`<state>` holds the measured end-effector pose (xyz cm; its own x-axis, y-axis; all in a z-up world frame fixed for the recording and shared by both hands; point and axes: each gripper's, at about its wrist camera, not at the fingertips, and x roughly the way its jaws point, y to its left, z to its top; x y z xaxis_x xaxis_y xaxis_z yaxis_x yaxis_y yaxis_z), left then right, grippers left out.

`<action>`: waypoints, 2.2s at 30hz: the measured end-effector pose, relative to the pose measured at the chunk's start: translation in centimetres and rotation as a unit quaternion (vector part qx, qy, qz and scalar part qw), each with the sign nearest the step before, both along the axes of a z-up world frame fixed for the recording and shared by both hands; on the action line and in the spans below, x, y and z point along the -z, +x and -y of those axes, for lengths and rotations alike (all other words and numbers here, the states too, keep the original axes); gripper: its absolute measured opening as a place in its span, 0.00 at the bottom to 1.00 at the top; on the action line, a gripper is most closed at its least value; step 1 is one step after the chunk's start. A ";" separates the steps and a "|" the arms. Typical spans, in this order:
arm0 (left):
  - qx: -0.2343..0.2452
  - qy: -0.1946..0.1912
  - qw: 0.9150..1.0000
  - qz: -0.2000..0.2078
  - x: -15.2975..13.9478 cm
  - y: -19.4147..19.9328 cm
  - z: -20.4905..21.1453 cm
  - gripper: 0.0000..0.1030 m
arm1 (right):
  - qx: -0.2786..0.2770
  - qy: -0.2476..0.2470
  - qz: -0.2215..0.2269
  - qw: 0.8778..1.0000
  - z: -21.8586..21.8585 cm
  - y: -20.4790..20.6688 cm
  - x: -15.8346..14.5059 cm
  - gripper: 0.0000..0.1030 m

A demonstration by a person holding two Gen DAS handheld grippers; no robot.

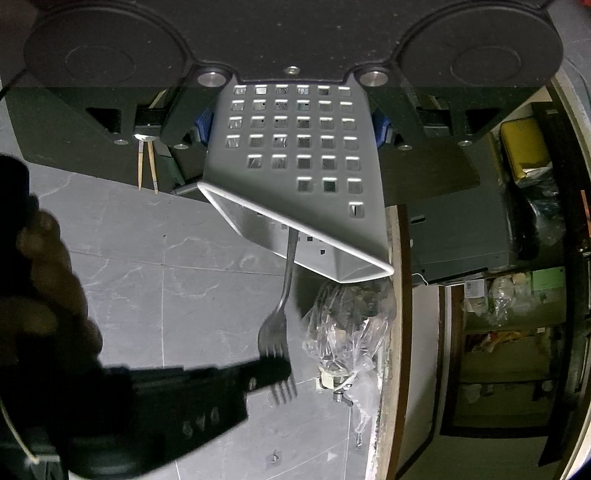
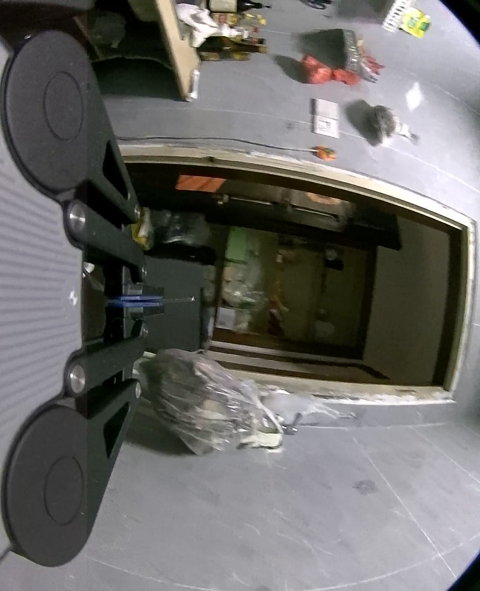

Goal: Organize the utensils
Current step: 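Lower the silver fork into the basket and open the right tool, then move the right tool back to the utensil pile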

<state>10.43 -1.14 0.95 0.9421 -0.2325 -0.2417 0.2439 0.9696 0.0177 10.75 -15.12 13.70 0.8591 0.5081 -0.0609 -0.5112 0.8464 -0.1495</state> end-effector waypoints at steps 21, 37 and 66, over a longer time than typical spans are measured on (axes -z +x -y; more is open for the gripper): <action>0.000 0.002 1.000 0.001 0.0 -0.1 0.1 0.74 | -0.001 -0.024 -0.049 0.999 0.0 1.0 3.4 0.02; 0.000 0.002 1.000 0.001 0.0 -0.1 0.1 0.74 | -0.004 -0.036 -0.060 0.998 -0.2 1.1 4.5 0.02; 0.001 0.002 1.000 0.001 0.0 -0.2 0.2 0.74 | 0.073 0.023 -0.056 0.996 5.4 0.6 4.1 1.00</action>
